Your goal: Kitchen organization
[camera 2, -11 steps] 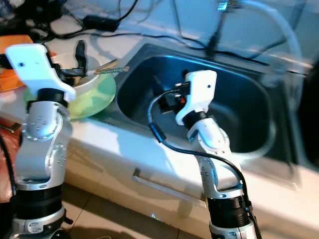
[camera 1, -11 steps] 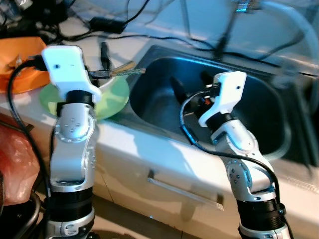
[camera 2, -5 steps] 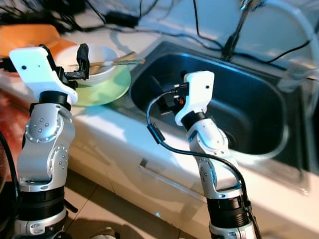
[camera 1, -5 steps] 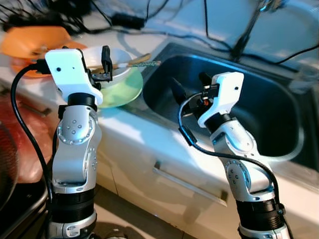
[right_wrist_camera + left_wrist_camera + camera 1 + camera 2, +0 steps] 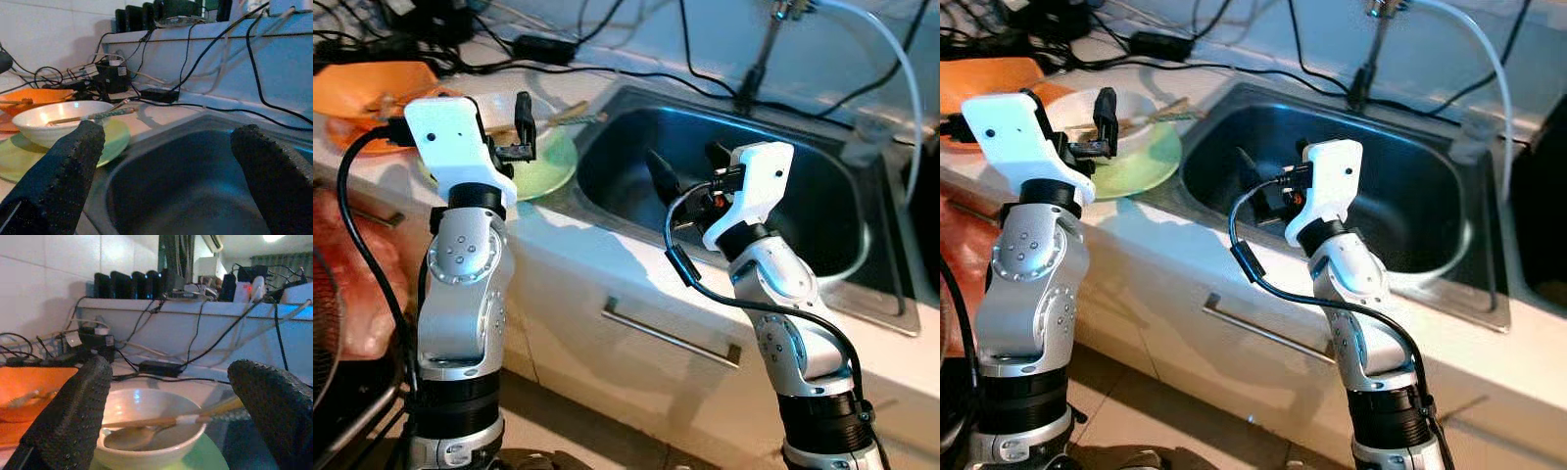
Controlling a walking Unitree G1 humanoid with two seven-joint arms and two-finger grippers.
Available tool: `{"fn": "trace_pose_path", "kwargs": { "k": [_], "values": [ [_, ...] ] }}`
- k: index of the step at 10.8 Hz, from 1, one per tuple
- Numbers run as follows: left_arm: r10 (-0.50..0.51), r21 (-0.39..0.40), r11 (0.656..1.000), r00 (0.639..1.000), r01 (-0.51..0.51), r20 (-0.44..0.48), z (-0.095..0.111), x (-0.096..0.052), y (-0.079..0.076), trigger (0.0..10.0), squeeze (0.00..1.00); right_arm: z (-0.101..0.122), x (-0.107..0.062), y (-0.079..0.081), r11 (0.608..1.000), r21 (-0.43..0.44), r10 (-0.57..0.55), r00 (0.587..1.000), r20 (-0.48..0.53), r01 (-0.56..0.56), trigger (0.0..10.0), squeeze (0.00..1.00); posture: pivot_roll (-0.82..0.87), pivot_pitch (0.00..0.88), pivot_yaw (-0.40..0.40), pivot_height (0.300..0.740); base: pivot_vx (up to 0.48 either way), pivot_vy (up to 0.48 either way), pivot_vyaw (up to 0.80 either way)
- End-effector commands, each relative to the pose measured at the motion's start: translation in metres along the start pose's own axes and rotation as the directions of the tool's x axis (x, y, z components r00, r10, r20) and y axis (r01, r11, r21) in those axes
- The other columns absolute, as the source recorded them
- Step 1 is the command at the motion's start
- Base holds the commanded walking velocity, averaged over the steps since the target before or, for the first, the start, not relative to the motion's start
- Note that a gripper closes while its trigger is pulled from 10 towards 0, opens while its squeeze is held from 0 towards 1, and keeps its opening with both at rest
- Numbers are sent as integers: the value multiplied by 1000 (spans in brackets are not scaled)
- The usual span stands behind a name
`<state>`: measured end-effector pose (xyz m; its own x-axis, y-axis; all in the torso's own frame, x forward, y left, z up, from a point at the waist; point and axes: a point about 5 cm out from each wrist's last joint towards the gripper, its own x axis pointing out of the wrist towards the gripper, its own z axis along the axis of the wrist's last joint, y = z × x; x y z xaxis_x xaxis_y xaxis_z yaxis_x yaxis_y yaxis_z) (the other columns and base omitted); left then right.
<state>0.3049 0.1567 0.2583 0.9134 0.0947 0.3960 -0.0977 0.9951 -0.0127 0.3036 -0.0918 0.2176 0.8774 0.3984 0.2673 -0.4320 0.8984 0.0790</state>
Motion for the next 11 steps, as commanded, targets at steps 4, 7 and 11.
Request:
{"fn": "trace_pose_path", "kwargs": {
  "k": [4,7,11],
  "values": [
    [-30,-4,1000,999,30,-14,-2,-1,-3,10000,0,1,-1,-3,1000,-13,-9,1000,6,9,10000,0,-11,112,-59,740,290,0,0],
    [-40,-4,999,999,40,-15,-2,-1,-4,10000,0,1,-1,-3,1000,-15,-10,1000,6,10,10000,0,-12,112,-60,740,412,0,0],
    [-57,-15,998,998,57,-16,-2,-1,-7,10000,0,0,-1,-2,1000,-17,-11,1000,4,11,10000,0,-11,112,-56,740,395,0,0]
  ]
}}
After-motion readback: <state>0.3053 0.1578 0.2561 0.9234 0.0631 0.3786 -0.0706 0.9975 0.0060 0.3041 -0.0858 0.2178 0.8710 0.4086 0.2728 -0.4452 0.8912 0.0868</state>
